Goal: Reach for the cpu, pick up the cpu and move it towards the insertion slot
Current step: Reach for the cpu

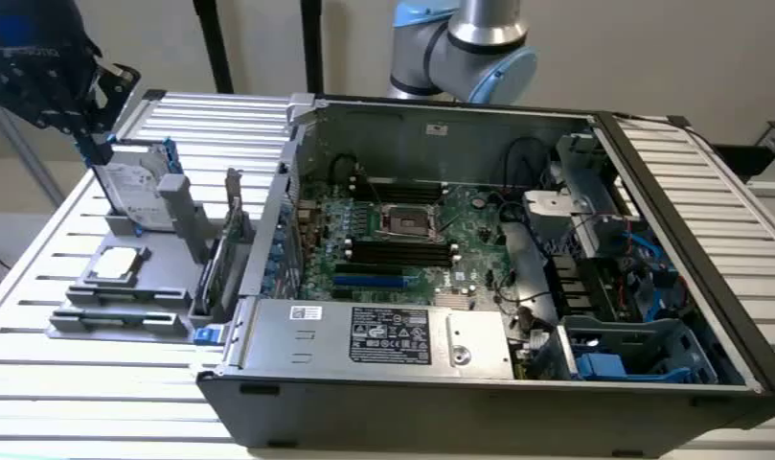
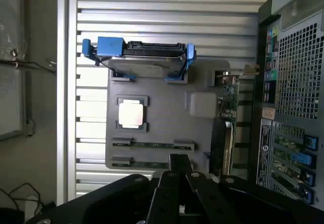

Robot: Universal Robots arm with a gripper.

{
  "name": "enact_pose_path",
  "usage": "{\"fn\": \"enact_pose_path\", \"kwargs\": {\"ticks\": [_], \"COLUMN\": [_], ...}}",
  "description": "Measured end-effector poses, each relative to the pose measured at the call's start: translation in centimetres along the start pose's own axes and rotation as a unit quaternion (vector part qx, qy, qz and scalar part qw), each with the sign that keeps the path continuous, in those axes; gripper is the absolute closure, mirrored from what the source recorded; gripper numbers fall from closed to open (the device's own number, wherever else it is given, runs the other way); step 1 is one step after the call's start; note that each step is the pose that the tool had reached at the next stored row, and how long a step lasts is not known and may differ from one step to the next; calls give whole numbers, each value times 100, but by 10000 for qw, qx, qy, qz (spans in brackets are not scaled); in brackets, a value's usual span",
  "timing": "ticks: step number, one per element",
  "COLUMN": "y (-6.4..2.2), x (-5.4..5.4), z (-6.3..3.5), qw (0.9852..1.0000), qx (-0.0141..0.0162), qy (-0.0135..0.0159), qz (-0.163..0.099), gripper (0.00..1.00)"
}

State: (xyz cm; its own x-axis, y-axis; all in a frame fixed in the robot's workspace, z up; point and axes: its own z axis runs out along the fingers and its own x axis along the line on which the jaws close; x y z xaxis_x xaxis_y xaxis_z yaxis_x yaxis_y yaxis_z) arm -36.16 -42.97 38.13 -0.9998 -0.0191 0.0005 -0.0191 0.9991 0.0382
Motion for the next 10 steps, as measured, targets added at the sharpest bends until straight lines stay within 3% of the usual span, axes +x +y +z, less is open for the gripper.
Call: {"fn": "enact_pose_path", "kwargs": {"ticks": [10], "y": [0], "x": [0], "z": [0], "qw": [10000], "qx": [0], "qy": [0], "qz": [0], "gripper": [89]}}
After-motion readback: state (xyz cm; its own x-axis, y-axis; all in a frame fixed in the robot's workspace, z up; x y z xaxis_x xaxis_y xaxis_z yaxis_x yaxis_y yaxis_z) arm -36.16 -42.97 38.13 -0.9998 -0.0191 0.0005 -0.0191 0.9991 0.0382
